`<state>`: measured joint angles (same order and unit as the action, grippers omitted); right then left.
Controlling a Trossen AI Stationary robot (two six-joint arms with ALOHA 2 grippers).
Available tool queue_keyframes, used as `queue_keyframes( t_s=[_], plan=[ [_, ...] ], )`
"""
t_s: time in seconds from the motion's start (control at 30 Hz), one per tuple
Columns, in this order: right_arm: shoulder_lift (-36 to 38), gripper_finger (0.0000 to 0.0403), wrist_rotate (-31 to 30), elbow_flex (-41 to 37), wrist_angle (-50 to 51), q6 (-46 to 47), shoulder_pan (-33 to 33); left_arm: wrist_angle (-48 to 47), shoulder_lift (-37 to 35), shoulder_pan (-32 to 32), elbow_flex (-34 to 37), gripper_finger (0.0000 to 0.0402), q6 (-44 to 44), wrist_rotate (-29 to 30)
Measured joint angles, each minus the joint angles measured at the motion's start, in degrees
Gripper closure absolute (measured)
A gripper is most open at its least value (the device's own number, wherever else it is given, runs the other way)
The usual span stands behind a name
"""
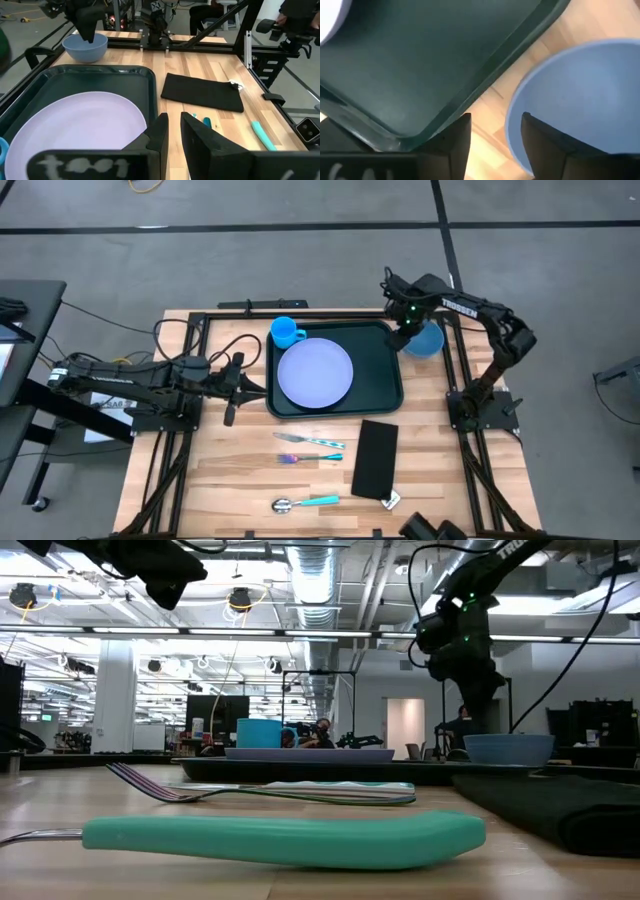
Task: Set up tray
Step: Put the light blue bowl on the white plate
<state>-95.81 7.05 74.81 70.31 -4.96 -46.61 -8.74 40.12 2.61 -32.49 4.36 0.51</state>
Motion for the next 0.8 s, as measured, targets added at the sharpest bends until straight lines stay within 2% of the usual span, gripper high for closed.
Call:
queue_keyframes(
  t_s=[0.2,0.8],
  plan=[
    [-2.78,0.0217,-5.66,0.00,-0.28,1.38,0.57,-1.03,0.02,0.00,0.00,0.0365,-0.04,0.01],
    [-9.51,0.0222,-7.96,-0.01,-0.53,1.84,3.78,-1.39,0.02,0.00,-0.02,0.0365,-0.07,-0.15]
  ],
)
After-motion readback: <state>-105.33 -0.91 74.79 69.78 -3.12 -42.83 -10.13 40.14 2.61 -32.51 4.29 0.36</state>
